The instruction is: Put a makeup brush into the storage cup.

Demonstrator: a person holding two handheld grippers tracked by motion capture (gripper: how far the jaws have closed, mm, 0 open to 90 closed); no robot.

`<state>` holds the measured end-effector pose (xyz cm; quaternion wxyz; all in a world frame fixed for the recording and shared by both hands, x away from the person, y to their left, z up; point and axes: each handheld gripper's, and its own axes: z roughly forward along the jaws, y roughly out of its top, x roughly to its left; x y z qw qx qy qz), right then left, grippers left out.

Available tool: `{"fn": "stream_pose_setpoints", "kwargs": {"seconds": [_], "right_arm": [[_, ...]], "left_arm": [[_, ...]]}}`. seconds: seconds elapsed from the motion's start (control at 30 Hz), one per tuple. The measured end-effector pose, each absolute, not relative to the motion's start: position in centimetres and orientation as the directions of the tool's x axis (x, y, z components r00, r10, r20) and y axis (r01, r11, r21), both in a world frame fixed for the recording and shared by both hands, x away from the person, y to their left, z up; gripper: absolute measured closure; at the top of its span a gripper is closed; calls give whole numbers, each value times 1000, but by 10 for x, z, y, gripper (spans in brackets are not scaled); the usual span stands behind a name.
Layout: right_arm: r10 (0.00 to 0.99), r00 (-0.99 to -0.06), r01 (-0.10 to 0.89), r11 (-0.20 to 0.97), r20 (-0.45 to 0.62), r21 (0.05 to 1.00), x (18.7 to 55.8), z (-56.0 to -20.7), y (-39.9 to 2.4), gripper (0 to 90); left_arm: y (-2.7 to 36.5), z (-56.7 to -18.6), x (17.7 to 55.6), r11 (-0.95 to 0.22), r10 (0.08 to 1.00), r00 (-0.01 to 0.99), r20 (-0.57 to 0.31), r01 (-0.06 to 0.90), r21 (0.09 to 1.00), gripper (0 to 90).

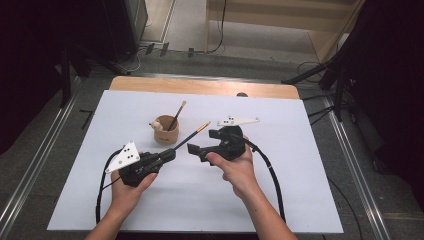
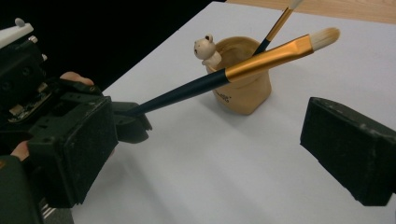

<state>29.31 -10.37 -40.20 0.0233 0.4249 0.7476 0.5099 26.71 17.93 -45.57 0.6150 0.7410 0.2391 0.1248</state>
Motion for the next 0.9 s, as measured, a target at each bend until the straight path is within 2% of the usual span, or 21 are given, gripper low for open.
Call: {"fn": "stream_pose_setpoints", "kwargs": {"seconds": [0.43, 0.9], "right_arm": [[645, -596, 634, 12, 478, 773, 293, -402, -101, 71], [587, -488, 697, -184, 646, 693, 293, -410, -111, 87]], "left_arm": [[178, -455, 267, -99, 528, 841, -115, 196, 976, 873], [175, -456, 267, -104, 527, 843, -111, 194, 975, 872]]}}
